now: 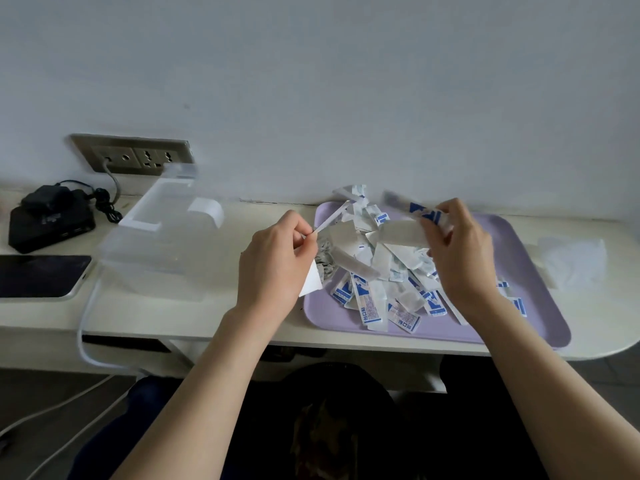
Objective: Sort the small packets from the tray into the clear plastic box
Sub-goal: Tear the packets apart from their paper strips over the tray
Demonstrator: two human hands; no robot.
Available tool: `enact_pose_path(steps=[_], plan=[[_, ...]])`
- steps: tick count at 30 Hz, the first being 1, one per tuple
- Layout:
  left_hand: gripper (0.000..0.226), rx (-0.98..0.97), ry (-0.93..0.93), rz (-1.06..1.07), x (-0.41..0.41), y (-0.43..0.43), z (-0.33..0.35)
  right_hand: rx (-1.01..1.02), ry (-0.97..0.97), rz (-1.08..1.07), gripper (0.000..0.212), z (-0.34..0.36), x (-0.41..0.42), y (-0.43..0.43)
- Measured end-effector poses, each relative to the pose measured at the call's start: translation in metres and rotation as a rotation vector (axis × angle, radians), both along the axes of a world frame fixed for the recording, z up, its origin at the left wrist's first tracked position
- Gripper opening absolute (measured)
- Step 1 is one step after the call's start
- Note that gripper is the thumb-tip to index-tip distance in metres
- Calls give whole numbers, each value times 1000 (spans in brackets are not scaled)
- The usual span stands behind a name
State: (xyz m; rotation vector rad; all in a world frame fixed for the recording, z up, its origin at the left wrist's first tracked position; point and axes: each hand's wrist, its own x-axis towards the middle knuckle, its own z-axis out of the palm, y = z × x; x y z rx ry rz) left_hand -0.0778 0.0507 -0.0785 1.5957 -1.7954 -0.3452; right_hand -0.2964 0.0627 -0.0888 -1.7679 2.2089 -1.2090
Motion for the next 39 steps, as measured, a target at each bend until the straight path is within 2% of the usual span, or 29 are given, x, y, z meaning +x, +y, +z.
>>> enact_pose_path(steps=[3,8,13,17,19,21,23,26,29,34,39], plan=[[9,-2,-1,-3,-5,0,-1,46,103,-123,23,1,-12,6],[10,-5,7,0,-12,0,-2,26,37,-133,19,2,-22,6],[9,-9,2,1,-14,0,-2,45,69,-148,17,-1,-25,1],[10,-17,-4,-1,-13,1,-1,201,107,15,43,-10,-12,-7],[10,-22,3,-1,-11,2,-1,188,106,86,49,-11,3,-7],[10,-21,10,-3,-10,2,-1,152,57,166,36,-9,21,-5],[11,-24,21,-7,-8,2,-1,190,102,261,25,-7,40,-3],[16,-38,57,-28,-7,3,-1,281,262,371,30,-12,62,-2],[18,-30,98,-54,-4,4,-2,314,299,370,40,-20,76,-8],[17,1,128,-64,6,2,-2,280,257,344,27,-31,85,-21],[17,15,133,-88,14,3,-1,141,342,326,21,-33,93,-23]])
